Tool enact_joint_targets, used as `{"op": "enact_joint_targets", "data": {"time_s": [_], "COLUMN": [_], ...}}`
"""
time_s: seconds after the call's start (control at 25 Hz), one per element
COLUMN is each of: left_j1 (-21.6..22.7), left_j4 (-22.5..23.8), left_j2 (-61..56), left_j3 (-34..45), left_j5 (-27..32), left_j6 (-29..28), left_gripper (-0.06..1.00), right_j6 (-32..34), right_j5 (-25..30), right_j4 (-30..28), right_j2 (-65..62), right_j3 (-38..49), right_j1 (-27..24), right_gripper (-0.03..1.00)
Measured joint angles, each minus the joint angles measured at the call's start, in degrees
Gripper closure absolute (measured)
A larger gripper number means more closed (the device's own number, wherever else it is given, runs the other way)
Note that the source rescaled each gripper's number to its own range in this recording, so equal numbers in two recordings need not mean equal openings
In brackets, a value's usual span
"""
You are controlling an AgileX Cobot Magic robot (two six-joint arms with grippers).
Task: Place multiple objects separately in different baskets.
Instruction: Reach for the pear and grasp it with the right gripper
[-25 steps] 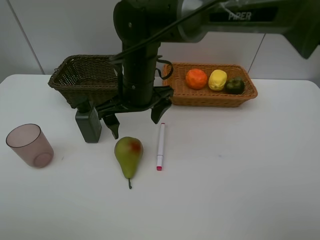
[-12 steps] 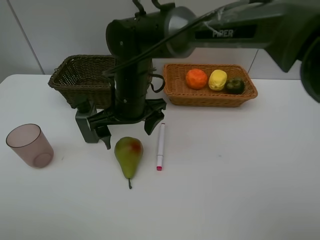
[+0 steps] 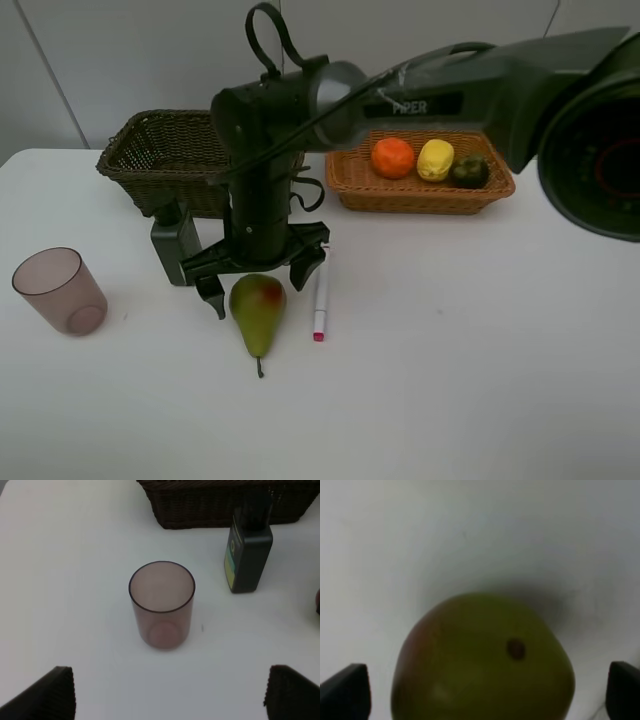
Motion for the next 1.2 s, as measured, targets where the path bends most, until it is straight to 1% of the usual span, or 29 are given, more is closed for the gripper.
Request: {"op": "enact_joint_targets", "data": {"time_s": [0.4, 0.8, 0.88, 0.92, 0.96, 1.04, 1.2], "left_j1": [0.0, 0.0, 0.0, 0.0, 0.0, 0.0, 0.0], "left_j4": [0.0, 0.0, 0.0, 0.0, 0.0, 0.0, 0.0], "left_j2": [0.0, 0.0, 0.0, 0.0, 0.0, 0.0, 0.0], "left_j3": [0.0, 0.0, 0.0, 0.0, 0.0, 0.0, 0.0], "left_j5": [0.0, 0.0, 0.0, 0.0, 0.0, 0.0, 0.0], "left_j6": [0.0, 0.0, 0.0, 0.0, 0.0, 0.0, 0.0], "left_gripper": [-0.06, -0.06, -0.06, -0.06, -0.06, -0.06, -0.06], "right_j6": [0.1, 0.1, 0.1, 0.1, 0.1, 0.1, 0.1], "right_j5": [-2.3, -2.5, -2.1, -1.7, -1.2, -0.6, -0.1], "right_j4": [0.5, 1.4, 1.4, 1.4, 1.4, 1.4, 1.3], "right_j2": [0.5, 1.6, 1.6, 1.6, 1.6, 1.6, 1.6], "right_j3": [0.0, 0.0, 0.0, 0.0, 0.0, 0.0, 0.0], "right_j1": [0.0, 0.0, 0.0, 0.0, 0.0, 0.0, 0.0], "right_gripper": [-0.02, -0.02, -0.01, 0.03, 0.10, 0.29, 0.28]}}
